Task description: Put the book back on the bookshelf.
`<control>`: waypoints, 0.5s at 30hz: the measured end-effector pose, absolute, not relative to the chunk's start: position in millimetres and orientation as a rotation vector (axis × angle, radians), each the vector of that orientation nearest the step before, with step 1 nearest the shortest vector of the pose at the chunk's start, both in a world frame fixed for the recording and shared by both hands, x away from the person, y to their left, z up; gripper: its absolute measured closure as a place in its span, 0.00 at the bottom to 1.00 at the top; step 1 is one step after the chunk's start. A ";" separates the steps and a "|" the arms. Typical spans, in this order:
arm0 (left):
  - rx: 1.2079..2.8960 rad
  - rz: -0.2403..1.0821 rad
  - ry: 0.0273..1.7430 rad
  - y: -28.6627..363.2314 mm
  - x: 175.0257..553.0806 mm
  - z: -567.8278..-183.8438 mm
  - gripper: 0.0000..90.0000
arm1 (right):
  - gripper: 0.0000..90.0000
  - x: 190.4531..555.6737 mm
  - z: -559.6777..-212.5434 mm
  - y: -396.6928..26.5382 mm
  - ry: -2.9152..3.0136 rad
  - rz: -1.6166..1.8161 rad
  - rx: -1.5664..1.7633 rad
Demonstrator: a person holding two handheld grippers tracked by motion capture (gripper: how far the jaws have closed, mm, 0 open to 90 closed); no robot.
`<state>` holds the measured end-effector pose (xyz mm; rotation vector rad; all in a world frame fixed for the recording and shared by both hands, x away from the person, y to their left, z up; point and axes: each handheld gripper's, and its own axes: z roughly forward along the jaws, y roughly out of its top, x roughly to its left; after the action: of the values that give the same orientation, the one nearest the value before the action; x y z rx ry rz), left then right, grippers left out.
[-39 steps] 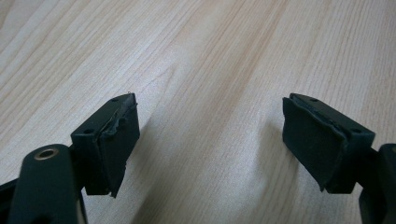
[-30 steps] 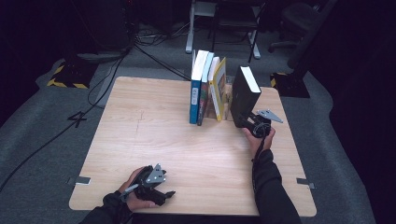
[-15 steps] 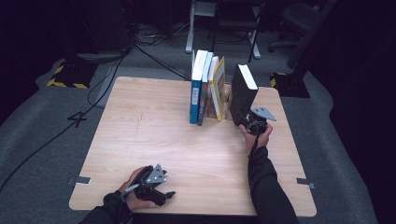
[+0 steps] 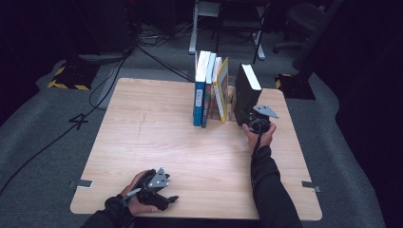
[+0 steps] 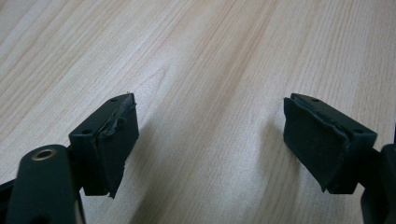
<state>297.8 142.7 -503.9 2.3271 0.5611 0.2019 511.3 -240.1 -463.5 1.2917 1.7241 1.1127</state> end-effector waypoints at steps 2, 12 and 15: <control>2.329 0.203 0.563 142.5 297.8 -503.7 0.21 | 0.59 513.1 -460.6 -241.2 1.765 1.087 1.262; 2.324 0.202 0.563 142.5 297.6 -504.0 0.20 | 0.59 516.9 -459.0 -243.5 1.776 1.075 1.268; 2.325 0.201 0.570 142.2 297.4 -504.0 0.20 | 0.59 517.3 -458.8 -243.3 1.781 1.073 1.266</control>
<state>297.4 142.2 -504.0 2.3250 0.5696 0.2012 517.3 -243.3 -458.8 1.2655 1.7810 1.0734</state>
